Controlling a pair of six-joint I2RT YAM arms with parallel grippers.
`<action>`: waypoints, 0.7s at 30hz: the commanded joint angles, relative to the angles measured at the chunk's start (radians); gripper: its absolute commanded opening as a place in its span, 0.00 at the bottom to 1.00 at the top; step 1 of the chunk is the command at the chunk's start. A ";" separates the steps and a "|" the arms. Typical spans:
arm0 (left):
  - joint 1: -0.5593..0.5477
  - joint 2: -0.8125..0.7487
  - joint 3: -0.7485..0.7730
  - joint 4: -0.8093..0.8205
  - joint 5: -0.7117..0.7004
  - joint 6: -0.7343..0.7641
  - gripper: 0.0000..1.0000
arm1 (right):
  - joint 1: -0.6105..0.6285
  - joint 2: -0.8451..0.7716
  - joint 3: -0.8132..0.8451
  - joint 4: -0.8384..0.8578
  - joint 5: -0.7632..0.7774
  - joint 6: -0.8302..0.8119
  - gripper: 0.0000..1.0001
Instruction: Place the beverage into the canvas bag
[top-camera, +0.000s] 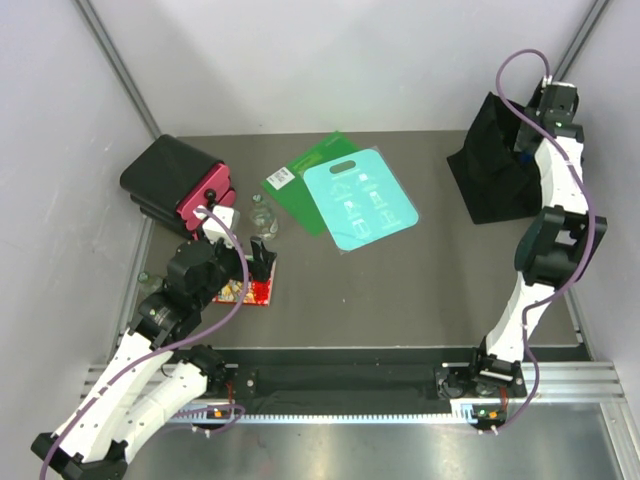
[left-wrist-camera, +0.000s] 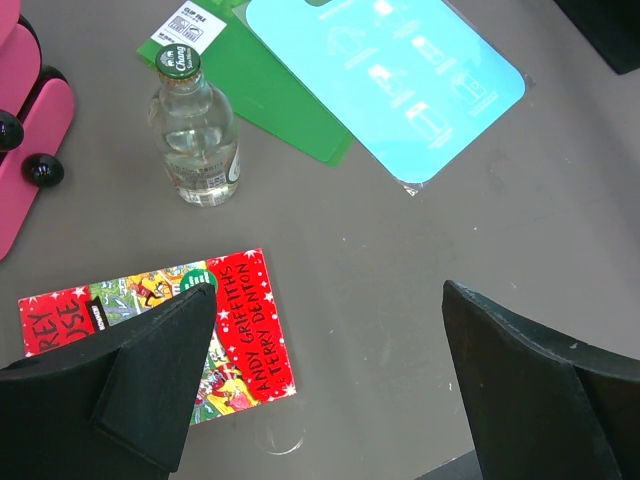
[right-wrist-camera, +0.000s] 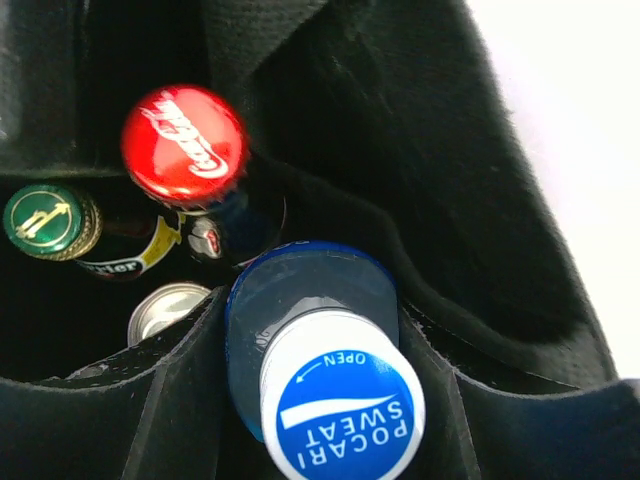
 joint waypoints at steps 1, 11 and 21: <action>-0.003 -0.002 -0.009 0.054 -0.011 0.014 0.99 | -0.012 0.013 -0.009 0.085 -0.034 0.026 0.21; -0.003 0.001 -0.009 0.054 -0.011 0.013 0.99 | -0.023 0.047 -0.038 0.103 -0.069 0.038 0.41; -0.001 0.001 -0.009 0.054 -0.008 0.014 0.99 | -0.025 0.007 -0.012 0.086 -0.065 0.076 0.59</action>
